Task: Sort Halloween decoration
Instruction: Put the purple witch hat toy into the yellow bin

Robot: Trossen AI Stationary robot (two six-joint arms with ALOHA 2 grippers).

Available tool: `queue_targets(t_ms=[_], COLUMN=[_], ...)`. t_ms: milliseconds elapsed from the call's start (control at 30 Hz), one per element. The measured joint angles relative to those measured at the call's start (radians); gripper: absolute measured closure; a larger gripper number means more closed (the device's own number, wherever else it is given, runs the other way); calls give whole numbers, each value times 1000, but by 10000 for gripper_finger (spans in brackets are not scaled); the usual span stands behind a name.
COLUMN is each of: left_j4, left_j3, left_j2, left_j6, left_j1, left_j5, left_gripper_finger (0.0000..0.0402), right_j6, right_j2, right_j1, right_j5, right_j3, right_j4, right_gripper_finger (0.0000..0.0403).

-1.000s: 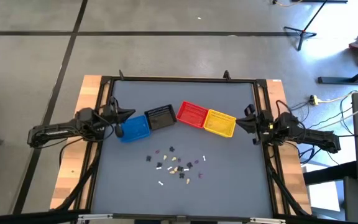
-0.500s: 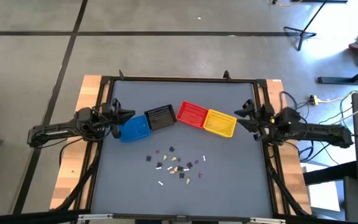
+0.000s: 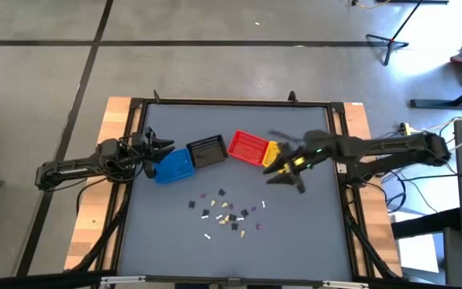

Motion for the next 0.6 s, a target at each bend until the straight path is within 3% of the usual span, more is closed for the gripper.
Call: queue_targets(t_ms=[200, 600], left_j4=[0, -4], left_j3=[0, 0], left_j2=[0, 0], left_j6=[1, 2], left_j1=[0, 0], left_j5=[0, -1], left_gripper_finger=[288, 288], right_j6=[-60, -62], right_j2=[180, 440], right_j1=[126, 270], right_j5=[175, 272], right_j3=[108, 112], right_j4=[-158, -137], right_gripper_finger=[214, 214])
